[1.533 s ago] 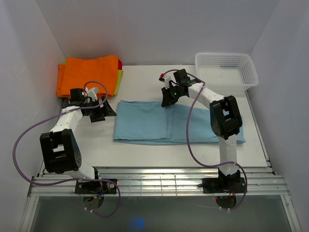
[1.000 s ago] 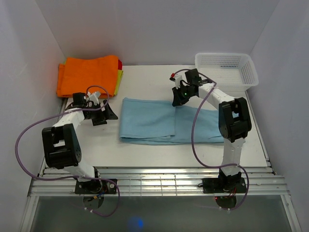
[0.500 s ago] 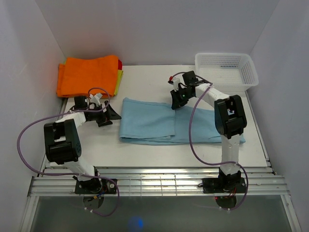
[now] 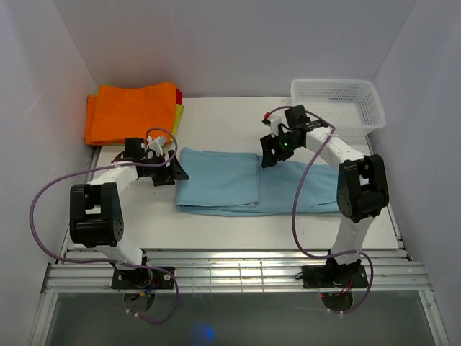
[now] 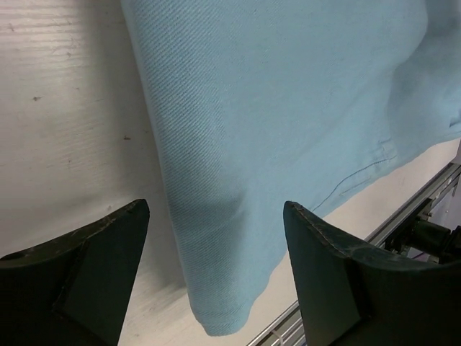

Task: Fold and stack the trousers
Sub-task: Fold the trousers

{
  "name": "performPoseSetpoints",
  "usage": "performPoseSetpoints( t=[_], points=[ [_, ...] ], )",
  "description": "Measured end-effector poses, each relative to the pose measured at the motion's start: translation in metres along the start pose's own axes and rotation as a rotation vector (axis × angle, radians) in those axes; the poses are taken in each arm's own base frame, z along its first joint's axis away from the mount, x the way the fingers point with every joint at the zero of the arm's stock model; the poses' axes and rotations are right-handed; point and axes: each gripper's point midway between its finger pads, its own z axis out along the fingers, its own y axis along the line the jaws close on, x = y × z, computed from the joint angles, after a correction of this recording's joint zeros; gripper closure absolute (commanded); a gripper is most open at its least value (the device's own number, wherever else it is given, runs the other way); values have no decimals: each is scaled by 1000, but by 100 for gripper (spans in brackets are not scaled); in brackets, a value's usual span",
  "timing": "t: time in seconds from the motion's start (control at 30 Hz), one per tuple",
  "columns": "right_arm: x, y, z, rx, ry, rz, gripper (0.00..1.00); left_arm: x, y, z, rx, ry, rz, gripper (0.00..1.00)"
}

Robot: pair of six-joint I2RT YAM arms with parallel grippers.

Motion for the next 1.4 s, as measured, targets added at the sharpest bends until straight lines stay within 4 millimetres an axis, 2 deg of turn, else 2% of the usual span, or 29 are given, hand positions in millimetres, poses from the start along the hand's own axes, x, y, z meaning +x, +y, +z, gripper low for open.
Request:
performPoseSetpoints(
  t=[0.13, 0.2, 0.23, 0.33, 0.4, 0.43, 0.47, 0.53, 0.7, 0.77, 0.8, 0.93, 1.0, 1.07, 1.2, 1.3, 1.4],
  points=[
    [33, -16, -29, 47, 28, 54, 36, 9, 7, 15, -8, 60, -36, 17],
    [52, -29, -39, 78, 51, 80, 36, 13, 13, 23, -12, 89, -60, 22],
    [63, -35, -43, 94, 68, 93, 36, 15, 16, 26, -15, 104, -73, 31],
    [95, -48, -55, 128, 117, 128, 38, 12, 24, 30, -26, 115, -96, 42],
    [109, -53, -59, 143, 142, 127, 39, 11, 30, 29, -26, 115, -118, 52],
    [114, -54, -59, 147, 152, 120, 39, 11, 35, 27, -21, 114, -134, 61],
    [120, -53, -58, 147, 164, 116, 40, 10, 40, 25, -16, 111, -154, 65],
    [127, -52, -56, 141, 180, 107, 40, 9, 52, 19, -10, 98, -190, 71],
    [132, -50, -52, 124, 186, 103, 40, 3, 65, 0, 44, 58, -226, 100],
    [130, -48, -52, 114, 180, 102, 39, 4, 69, -5, 48, 54, -217, 99],
    [130, -47, -52, 109, 178, 101, 39, 4, 70, -7, 51, 54, -209, 83],
    [127, -46, -52, 101, 168, 92, 39, 3, 64, -13, 99, 57, -180, 49],
    [124, -46, -54, 101, 161, 84, 39, 2, 59, -14, 131, 53, -176, 35],
    [122, -46, -57, 103, 159, 79, 38, 1, 57, -14, 145, 51, -182, 31],
    [110, -53, -72, 121, 137, 70, 37, 0, 58, -11, 154, 46, -199, 29],
    [105, -77, -98, 173, 96, 99, 38, 2, 59, -3, 181, 58, -228, 29],
    [115, -106, -125, 243, 73, 141, 39, 4, 53, 3, 216, 67, -243, 30]
  ],
)
